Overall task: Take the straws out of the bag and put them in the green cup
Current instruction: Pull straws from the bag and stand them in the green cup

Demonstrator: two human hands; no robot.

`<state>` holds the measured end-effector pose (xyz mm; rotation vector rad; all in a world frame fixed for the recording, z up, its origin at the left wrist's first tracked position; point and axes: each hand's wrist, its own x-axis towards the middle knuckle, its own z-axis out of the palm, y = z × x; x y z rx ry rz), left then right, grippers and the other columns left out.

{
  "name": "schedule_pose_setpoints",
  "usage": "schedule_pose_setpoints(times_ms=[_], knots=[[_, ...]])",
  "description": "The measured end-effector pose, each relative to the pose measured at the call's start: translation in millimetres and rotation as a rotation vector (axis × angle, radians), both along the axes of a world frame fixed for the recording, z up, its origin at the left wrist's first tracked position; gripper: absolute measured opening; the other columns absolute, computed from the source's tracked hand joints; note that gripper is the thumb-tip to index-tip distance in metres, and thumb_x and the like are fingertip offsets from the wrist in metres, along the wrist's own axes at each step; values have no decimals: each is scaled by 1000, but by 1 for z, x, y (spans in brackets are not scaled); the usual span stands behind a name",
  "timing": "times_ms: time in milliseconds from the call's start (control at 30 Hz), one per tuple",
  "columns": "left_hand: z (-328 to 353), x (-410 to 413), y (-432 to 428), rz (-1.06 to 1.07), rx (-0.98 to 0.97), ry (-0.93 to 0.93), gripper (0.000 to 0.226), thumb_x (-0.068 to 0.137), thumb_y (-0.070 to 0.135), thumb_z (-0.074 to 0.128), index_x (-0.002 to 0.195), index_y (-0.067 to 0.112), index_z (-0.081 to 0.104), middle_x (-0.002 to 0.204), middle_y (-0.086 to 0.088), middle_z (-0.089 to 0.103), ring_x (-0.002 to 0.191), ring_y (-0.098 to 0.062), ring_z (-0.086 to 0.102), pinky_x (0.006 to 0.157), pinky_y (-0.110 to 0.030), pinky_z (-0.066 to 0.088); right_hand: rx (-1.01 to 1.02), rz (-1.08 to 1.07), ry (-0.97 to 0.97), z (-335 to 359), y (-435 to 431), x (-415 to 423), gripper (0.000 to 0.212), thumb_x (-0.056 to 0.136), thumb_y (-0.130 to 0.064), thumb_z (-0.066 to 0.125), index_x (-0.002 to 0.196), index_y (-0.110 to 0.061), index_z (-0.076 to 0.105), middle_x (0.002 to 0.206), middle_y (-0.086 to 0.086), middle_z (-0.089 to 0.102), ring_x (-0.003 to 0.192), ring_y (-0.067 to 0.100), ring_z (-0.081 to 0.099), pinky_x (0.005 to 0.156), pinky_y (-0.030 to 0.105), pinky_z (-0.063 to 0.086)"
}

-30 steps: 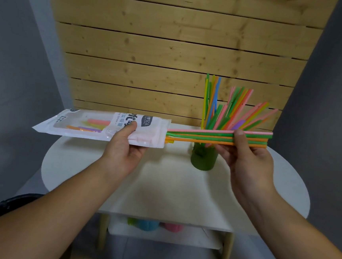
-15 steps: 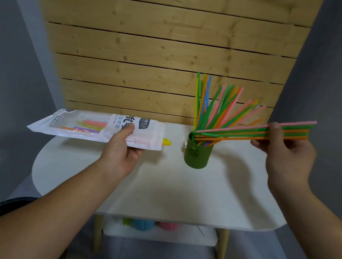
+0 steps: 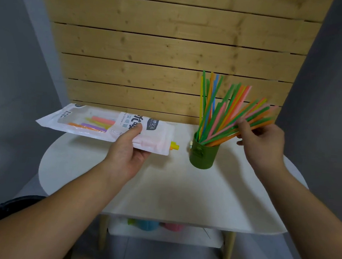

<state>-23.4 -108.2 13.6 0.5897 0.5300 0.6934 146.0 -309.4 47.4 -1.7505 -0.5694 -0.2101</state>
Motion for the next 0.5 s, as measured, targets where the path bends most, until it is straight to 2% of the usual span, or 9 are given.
schedule_pose_setpoints(times_ms=[67,100,200,233,300,367,433,500], knots=[[0,0,0,-11,14,-3,19,95,9,65,113,15,65,102,-5,80,86,-19,78,70,-40,65,-36,-4,7,-4,7,2,21,93,-29,66,78,-15,69,74,10,71,60,21,67,62,44,60],[0,0,0,-18,21,-3,18,96,9,65,113,15,65,99,-4,80,83,-18,78,67,-39,64,-51,3,11,-6,10,3,23,93,-29,65,79,-11,69,72,12,70,57,19,66,59,42,59],[0,0,0,-23,26,-2,20,95,9,65,115,15,65,98,-4,80,83,-18,78,64,-37,64,-63,5,1,-8,15,5,27,96,-28,62,78,-9,68,64,5,66,47,6,62,48,21,52],[1,0,-1,-22,24,-4,22,95,9,65,116,15,65,100,-5,80,83,-18,78,64,-37,64,-56,-7,-8,-7,16,7,28,97,-29,60,81,-8,68,64,2,66,47,5,62,46,18,51],[1,0,-1,-22,27,-6,24,95,9,65,118,14,65,101,-5,80,84,-18,78,65,-37,64,-49,-31,-23,-5,17,11,31,99,-31,56,85,-6,69,65,1,66,49,8,64,51,25,57],[2,0,-2,-27,30,-5,24,95,9,65,119,14,65,101,-5,80,84,-18,78,66,-37,64,-55,-46,-21,-6,19,15,34,100,-34,53,87,-6,68,67,1,66,56,13,66,59,37,60],[2,0,-2,-29,29,-7,23,95,9,65,118,14,65,102,-4,80,84,-18,78,67,-37,64,-39,-70,-26,-7,20,17,37,99,-38,52,87,-6,67,70,5,67,67,24,68,65,48,60],[3,0,-3,-36,30,-9,20,96,9,64,115,14,66,100,-4,80,84,-17,78,67,-37,64,-4,-101,-33,-6,22,17,41,98,-41,52,85,-6,66,71,10,67,70,30,68,66,52,59]])
